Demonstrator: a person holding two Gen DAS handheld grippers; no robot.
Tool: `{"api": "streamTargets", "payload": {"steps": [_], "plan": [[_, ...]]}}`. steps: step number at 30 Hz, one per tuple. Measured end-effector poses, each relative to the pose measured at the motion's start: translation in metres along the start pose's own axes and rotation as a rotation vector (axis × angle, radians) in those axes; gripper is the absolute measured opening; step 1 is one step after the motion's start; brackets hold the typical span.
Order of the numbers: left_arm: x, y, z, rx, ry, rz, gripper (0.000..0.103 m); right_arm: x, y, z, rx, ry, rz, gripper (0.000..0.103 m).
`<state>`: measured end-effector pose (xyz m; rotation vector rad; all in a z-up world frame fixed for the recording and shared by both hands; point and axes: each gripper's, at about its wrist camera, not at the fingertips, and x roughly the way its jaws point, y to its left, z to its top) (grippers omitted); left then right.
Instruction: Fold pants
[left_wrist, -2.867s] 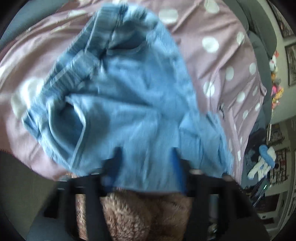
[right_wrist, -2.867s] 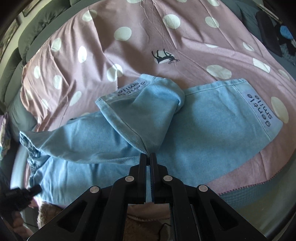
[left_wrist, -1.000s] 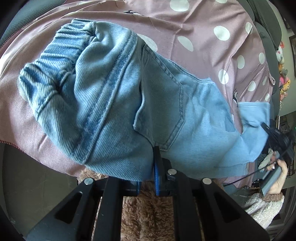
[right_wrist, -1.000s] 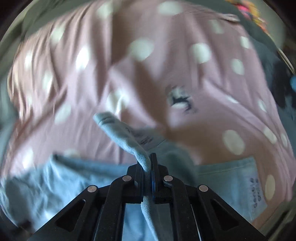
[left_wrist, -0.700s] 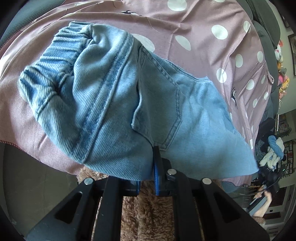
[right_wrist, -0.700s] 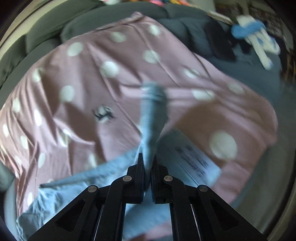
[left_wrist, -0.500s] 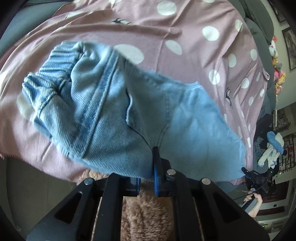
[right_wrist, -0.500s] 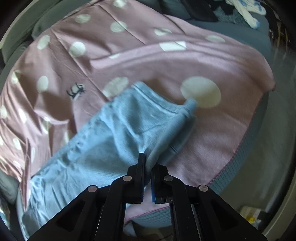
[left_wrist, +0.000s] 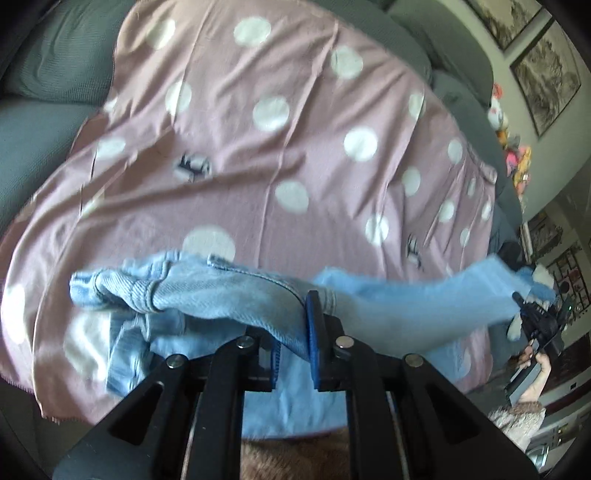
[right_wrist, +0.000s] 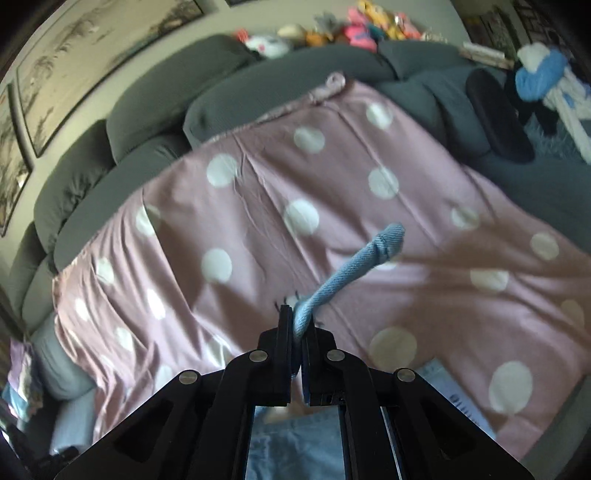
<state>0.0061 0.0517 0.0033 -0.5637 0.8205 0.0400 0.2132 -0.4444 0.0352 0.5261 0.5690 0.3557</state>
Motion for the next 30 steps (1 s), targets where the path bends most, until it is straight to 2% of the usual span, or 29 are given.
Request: {"api": "streamTargets", "payload": {"steps": [2, 4, 6, 8, 10, 12, 16, 19, 21, 23, 26, 30], "plan": [[0.014, 0.006, -0.023, 0.01, 0.088, 0.017, 0.013, -0.006, -0.019, -0.019, 0.01, 0.023, -0.03, 0.004], [0.03, 0.012, -0.046, 0.025, 0.172, 0.053, 0.013, 0.003, -0.042, -0.045, 0.024, 0.089, -0.08, 0.004], [0.045, 0.019, -0.066, 0.023, 0.235, 0.089, 0.014, 0.02, -0.072, -0.083, 0.034, 0.195, -0.177, 0.004], [0.054, 0.026, -0.075, -0.01, 0.27, 0.12, 0.015, 0.034, -0.097, -0.11, 0.075, 0.294, -0.229, 0.004], [0.059, 0.031, -0.08, -0.03, 0.273, 0.131, 0.017, 0.044, -0.115, -0.133, 0.094, 0.364, -0.28, 0.004], [0.057, 0.034, -0.079, -0.057, 0.263, 0.12, 0.019, 0.041, -0.121, -0.14, 0.098, 0.354, -0.267, 0.004], [0.045, 0.042, -0.079, -0.116, 0.245, 0.121, 0.035, 0.031, -0.132, -0.136, 0.17, 0.345, -0.24, 0.006], [0.032, 0.051, -0.076, -0.156, 0.206, 0.123, 0.042, 0.025, -0.141, -0.138, 0.215, 0.341, -0.227, 0.011], [0.026, 0.059, -0.073, -0.167, 0.182, 0.161, 0.046, 0.02, -0.145, -0.137, 0.232, 0.331, -0.225, 0.012], [0.023, 0.066, -0.072, -0.191, 0.175, 0.157, 0.046, 0.016, -0.148, -0.135, 0.241, 0.316, -0.239, 0.017], [0.024, 0.071, -0.071, -0.205, 0.169, 0.132, 0.044, 0.016, -0.151, -0.132, 0.242, 0.302, -0.266, 0.017], [0.025, 0.077, -0.072, -0.231, 0.144, 0.16, 0.026, 0.021, -0.156, -0.129, 0.261, 0.302, -0.252, 0.017]]}}
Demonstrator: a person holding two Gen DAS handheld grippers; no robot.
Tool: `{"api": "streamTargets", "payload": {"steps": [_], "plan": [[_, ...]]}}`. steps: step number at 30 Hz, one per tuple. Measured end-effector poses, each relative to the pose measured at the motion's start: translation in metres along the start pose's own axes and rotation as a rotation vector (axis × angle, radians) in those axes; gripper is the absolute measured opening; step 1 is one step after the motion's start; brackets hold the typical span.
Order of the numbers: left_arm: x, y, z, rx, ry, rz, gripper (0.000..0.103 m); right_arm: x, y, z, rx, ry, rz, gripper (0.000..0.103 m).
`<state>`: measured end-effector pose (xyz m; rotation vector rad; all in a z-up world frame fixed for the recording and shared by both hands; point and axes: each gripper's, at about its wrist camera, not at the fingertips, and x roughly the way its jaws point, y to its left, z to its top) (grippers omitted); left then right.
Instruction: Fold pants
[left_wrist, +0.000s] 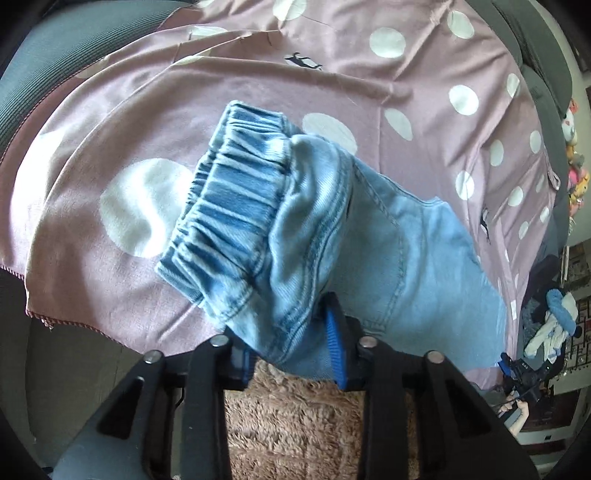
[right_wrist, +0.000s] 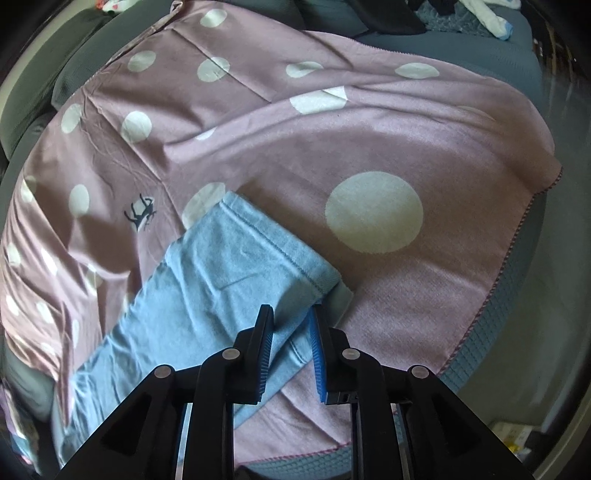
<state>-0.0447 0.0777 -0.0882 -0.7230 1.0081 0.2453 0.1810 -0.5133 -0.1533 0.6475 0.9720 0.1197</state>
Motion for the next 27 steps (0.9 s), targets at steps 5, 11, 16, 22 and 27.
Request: {"api": "streamTargets", "payload": {"steps": [5, 11, 16, 22, 27], "plan": [[-0.02, 0.002, 0.002, -0.022, -0.041, 0.007, 0.012, -0.002, 0.001, -0.002, 0.002, -0.018, -0.025, 0.004], [-0.02, 0.004, 0.004, 0.024, -0.03, 0.037, 0.012, -0.023, 0.003, -0.007, -0.014, -0.063, -0.006, 0.003], [-0.006, 0.003, 0.001, 0.068, -0.022, 0.105, 0.015, -0.006, -0.002, -0.01, -0.021, -0.032, -0.053, 0.003], [-0.014, 0.004, 0.0, 0.058, -0.01, 0.132, 0.015, -0.002, -0.001, -0.01, -0.027, -0.024, -0.067, 0.003], [0.001, 0.015, -0.004, 0.033, 0.009, 0.143, 0.019, -0.001, 0.001, -0.011, -0.039, -0.024, -0.085, 0.003]]}}
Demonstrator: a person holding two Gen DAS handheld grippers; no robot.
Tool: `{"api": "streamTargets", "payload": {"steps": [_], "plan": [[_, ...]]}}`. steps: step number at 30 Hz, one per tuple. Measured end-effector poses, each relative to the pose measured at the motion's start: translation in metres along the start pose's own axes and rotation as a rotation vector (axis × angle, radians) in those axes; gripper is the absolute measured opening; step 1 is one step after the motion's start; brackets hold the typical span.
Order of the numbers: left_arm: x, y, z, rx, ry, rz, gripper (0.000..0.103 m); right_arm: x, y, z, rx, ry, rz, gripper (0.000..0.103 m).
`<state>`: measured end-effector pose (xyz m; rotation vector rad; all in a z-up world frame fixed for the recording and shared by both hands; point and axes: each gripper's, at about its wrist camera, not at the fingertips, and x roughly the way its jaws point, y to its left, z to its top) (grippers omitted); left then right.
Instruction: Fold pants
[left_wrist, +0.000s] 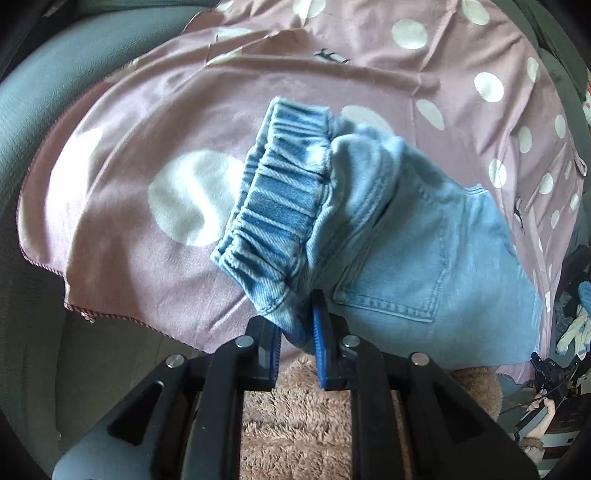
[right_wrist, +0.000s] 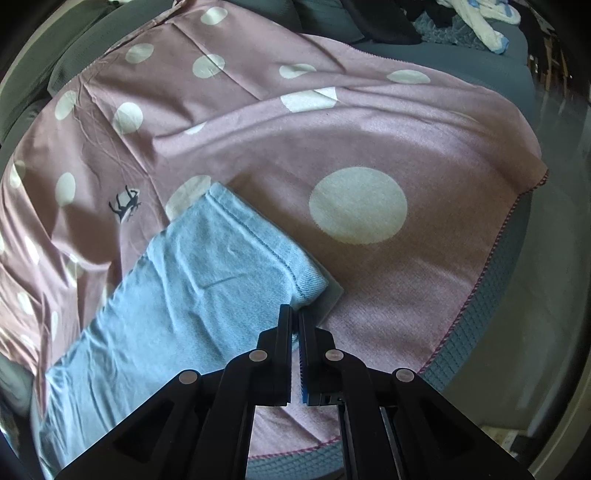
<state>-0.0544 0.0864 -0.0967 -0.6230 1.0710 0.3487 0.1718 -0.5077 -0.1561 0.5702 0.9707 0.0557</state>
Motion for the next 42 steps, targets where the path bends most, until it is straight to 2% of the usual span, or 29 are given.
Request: {"api": "streamTargets", "payload": {"steps": [5, 10, 11, 12, 13, 15, 17, 20, 21, 24, 26, 29, 32, 35, 39, 41, 42], "plan": [[-0.003, -0.002, 0.0, 0.019, -0.01, 0.006, 0.021, 0.001, 0.009, -0.001, -0.045, 0.0, -0.049, 0.003], [-0.03, 0.004, 0.0, 0.013, -0.047, -0.012, 0.041, -0.009, 0.036, -0.003, -0.167, -0.009, -0.201, 0.004], [-0.038, 0.006, 0.002, 0.009, -0.065, -0.021, 0.046, -0.014, 0.045, -0.004, -0.197, -0.019, -0.219, 0.006], [-0.045, 0.007, 0.005, 0.006, -0.083, -0.028, 0.055, -0.02, 0.055, -0.004, -0.232, -0.034, -0.229, 0.014], [-0.05, 0.008, 0.008, 0.003, -0.099, -0.036, 0.063, -0.026, 0.067, -0.005, -0.262, -0.048, -0.223, 0.028], [-0.056, 0.01, 0.016, 0.003, -0.132, -0.054, 0.065, -0.037, 0.093, -0.007, -0.314, -0.067, -0.177, 0.048], [-0.054, 0.008, 0.026, 0.003, -0.146, -0.045, 0.065, -0.046, 0.127, -0.011, -0.384, -0.077, -0.104, 0.05], [-0.04, 0.004, 0.038, 0.01, -0.142, -0.026, 0.064, -0.048, 0.189, -0.023, -0.52, -0.048, 0.068, 0.05], [-0.033, 0.004, 0.043, 0.016, -0.129, -0.023, 0.063, -0.046, 0.212, -0.029, -0.56, -0.02, 0.131, 0.05], [-0.017, 0.008, 0.046, 0.013, -0.089, -0.023, 0.052, -0.038, 0.275, -0.053, -0.678, 0.067, 0.282, 0.05], [-0.012, 0.011, 0.044, -0.001, -0.081, -0.027, 0.051, -0.031, 0.311, -0.066, -0.749, 0.104, 0.338, 0.05], [-0.01, 0.012, 0.041, 0.008, -0.09, -0.023, 0.052, -0.013, 0.36, -0.087, -0.847, 0.158, 0.372, 0.05], [-0.008, 0.011, 0.04, 0.018, -0.092, -0.01, 0.052, 0.008, 0.391, -0.102, -0.897, 0.235, 0.408, 0.05], [-0.007, 0.01, 0.038, 0.024, -0.096, 0.001, 0.052, 0.028, 0.414, -0.119, -0.963, 0.276, 0.373, 0.05], [-0.006, 0.01, 0.038, 0.028, -0.1, 0.003, 0.053, 0.047, 0.425, -0.134, -1.033, 0.318, 0.317, 0.05], [-0.005, 0.011, 0.038, 0.024, -0.101, -0.002, 0.054, 0.052, 0.427, -0.14, -1.054, 0.334, 0.3, 0.044], [-0.004, 0.012, 0.038, 0.02, -0.099, -0.005, 0.055, 0.053, 0.428, -0.143, -1.064, 0.339, 0.303, 0.029]]}}
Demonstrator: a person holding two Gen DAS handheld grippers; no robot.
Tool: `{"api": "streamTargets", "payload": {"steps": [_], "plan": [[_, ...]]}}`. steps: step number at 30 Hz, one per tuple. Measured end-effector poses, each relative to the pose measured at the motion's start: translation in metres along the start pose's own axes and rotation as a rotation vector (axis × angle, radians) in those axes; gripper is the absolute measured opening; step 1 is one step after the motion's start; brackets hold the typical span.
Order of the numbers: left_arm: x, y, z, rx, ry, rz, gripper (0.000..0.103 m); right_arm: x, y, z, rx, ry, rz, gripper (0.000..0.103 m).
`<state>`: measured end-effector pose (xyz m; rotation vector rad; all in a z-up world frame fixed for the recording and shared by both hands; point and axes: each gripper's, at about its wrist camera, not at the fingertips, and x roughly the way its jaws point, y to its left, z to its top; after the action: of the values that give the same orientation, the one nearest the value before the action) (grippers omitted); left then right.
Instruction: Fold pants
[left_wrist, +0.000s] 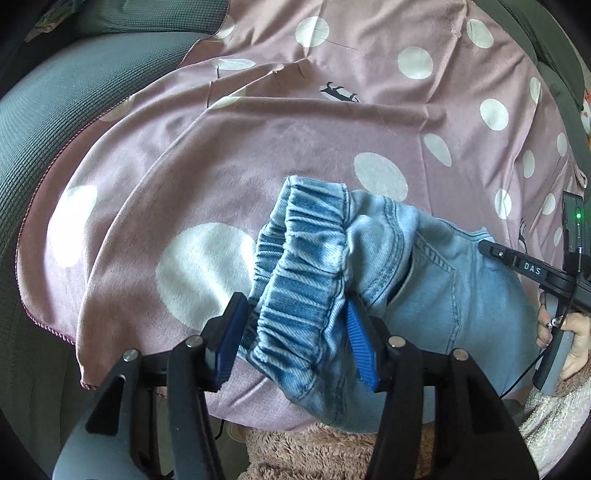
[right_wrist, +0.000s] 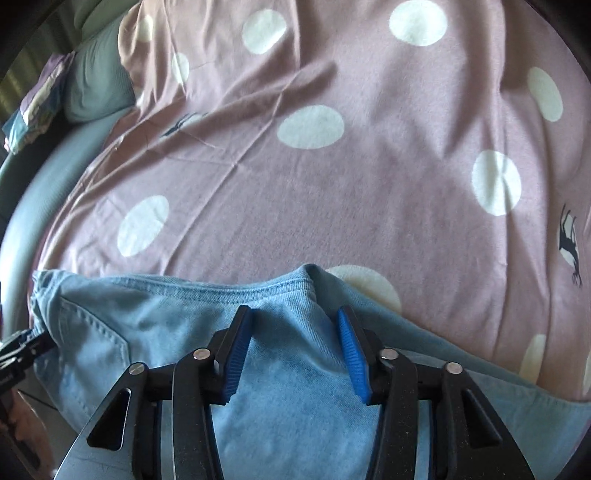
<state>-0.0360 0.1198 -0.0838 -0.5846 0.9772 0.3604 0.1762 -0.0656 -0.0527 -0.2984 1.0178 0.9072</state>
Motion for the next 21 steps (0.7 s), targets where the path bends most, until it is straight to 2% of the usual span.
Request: {"api": "streamTargets", "payload": {"steps": [1, 3, 6, 11, 17, 19, 20, 21], "plan": [[0.0, 0.001, 0.0, -0.005, 0.002, -0.002, 0.055, 0.0, 0.001, 0.002, -0.005, -0.005, -0.006, 0.014], [0.001, 0.002, 0.0, -0.01, 0.004, -0.007, 0.056, -0.004, 0.004, 0.004, -0.012, -0.032, -0.037, 0.01], [0.002, 0.002, 0.001, -0.007, 0.007, -0.008, 0.056, -0.01, -0.003, 0.009, 0.038, -0.061, -0.014, 0.007], [0.006, -0.002, 0.0, 0.005, 0.003, 0.015, 0.058, 0.007, -0.006, 0.013, 0.048, -0.051, -0.043, 0.007], [-0.003, -0.006, 0.003, 0.001, 0.004, 0.027, 0.059, 0.008, -0.004, 0.011, 0.058, -0.063, -0.065, 0.006], [-0.018, -0.01, 0.006, 0.012, -0.035, 0.057, 0.056, 0.006, -0.004, 0.01, 0.049, -0.067, -0.079, 0.007], [-0.028, -0.014, 0.007, 0.025, -0.071, 0.074, 0.056, 0.006, -0.004, 0.011, 0.049, -0.069, -0.085, 0.01], [-0.036, -0.017, 0.009, 0.034, -0.1, 0.082, 0.057, 0.002, -0.004, 0.01, 0.055, -0.071, -0.078, 0.018]]}}
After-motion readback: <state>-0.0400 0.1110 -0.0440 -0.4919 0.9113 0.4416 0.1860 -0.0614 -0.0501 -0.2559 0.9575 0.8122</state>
